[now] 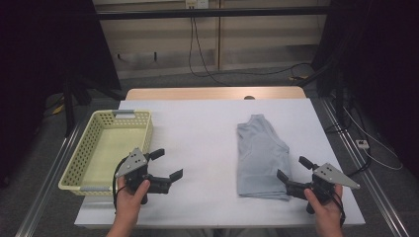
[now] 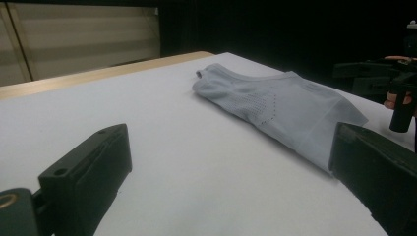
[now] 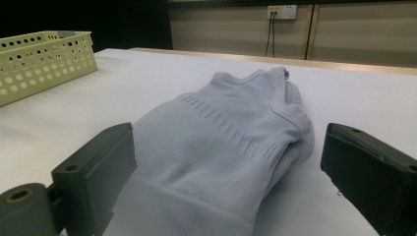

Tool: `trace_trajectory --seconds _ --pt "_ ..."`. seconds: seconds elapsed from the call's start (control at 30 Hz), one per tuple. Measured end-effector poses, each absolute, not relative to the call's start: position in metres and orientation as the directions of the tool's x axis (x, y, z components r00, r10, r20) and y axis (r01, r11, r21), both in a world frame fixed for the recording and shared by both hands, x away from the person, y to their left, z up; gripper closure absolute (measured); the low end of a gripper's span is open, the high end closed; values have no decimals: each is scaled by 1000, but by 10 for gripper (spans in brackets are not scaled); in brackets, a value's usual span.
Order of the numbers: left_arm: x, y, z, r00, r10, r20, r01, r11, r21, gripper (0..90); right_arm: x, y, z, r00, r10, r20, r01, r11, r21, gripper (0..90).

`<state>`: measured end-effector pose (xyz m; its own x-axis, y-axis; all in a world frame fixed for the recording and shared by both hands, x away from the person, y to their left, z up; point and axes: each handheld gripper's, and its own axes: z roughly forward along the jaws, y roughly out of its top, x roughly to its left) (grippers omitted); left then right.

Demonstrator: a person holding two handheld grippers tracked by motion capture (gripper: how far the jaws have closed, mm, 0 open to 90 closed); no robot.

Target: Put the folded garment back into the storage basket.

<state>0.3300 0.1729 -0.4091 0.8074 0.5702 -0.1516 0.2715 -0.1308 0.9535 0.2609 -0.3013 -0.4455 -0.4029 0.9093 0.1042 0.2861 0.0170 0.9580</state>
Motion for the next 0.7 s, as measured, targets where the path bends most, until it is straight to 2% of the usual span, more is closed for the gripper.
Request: trace_trajectory --seconds 0.7 --pt "350 147 -410 808 563 -171 305 -153 940 37 266 -299 -446 -404 910 93 277 25 960 75"
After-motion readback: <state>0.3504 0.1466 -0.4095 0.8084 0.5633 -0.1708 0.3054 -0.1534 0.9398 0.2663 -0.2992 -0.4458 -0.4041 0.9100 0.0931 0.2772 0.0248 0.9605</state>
